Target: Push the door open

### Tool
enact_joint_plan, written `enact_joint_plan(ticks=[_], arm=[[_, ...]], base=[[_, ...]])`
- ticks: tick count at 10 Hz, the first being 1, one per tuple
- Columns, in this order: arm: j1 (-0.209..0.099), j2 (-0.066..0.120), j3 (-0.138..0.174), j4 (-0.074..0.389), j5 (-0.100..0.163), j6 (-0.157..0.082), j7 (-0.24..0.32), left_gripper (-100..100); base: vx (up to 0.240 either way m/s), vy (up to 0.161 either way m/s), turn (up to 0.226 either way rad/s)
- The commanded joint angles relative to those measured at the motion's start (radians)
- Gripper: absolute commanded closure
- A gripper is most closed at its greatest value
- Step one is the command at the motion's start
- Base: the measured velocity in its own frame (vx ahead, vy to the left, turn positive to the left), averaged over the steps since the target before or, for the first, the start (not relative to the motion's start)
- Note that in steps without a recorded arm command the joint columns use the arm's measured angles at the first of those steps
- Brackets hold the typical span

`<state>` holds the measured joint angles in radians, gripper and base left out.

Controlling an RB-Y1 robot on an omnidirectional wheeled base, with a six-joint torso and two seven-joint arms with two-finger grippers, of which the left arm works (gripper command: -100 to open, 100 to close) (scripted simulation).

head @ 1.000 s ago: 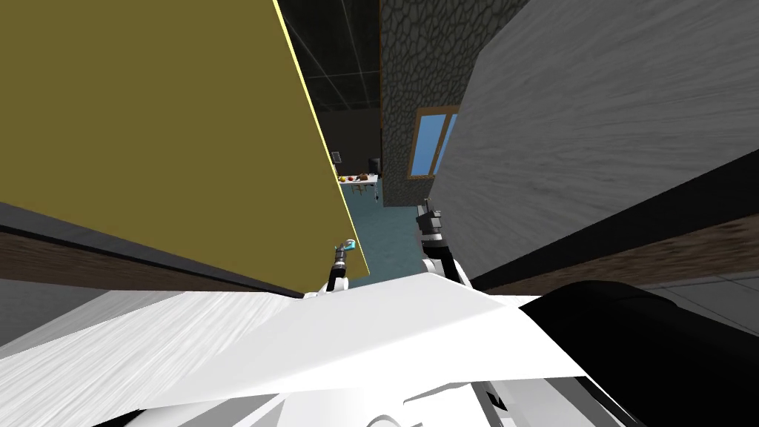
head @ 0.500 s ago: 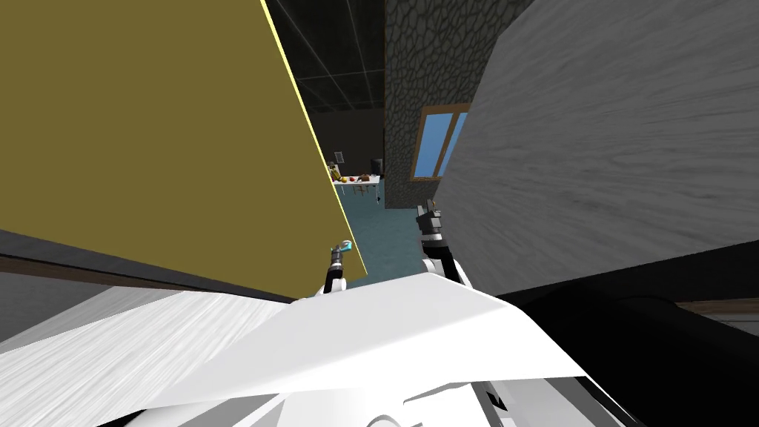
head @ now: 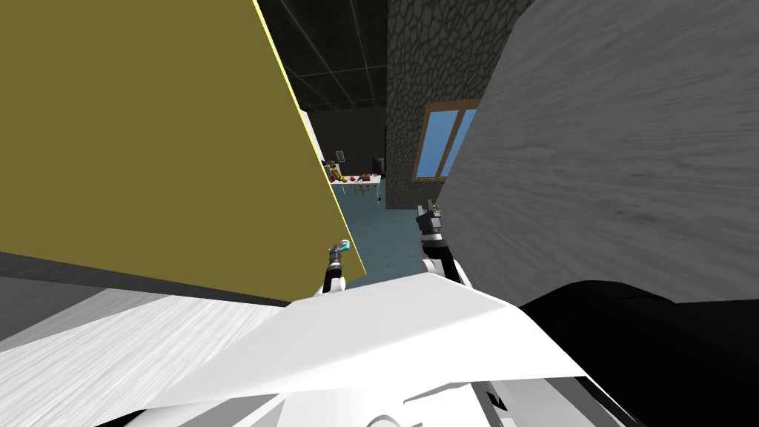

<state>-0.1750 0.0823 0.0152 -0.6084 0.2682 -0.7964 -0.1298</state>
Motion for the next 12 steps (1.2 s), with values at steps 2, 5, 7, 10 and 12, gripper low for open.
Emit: enact_joint_plan(ticks=[2, 5, 7, 10, 12], arm=[[-0.013, 0.003, 0.030, 0.025, 0.013, -0.018, -0.006, 100], [-0.014, -0.005, 0.057, 0.028, 0.026, -0.020, -0.014, 100], [-0.005, 0.000, 0.064, 0.027, 0.029, -0.019, -0.016, 100], [-0.004, 0.013, 0.095, 0.027, 0.051, -0.022, -0.026, 100], [-0.003, 0.017, 0.109, 0.029, 0.063, -0.024, -0.032, 100]], base=[[0.172, -0.100, 0.098], [0.178, -0.089, 0.065], [0.131, -0.050, 0.055], [0.164, -0.014, 0.040], [0.192, -0.031, 0.038]])
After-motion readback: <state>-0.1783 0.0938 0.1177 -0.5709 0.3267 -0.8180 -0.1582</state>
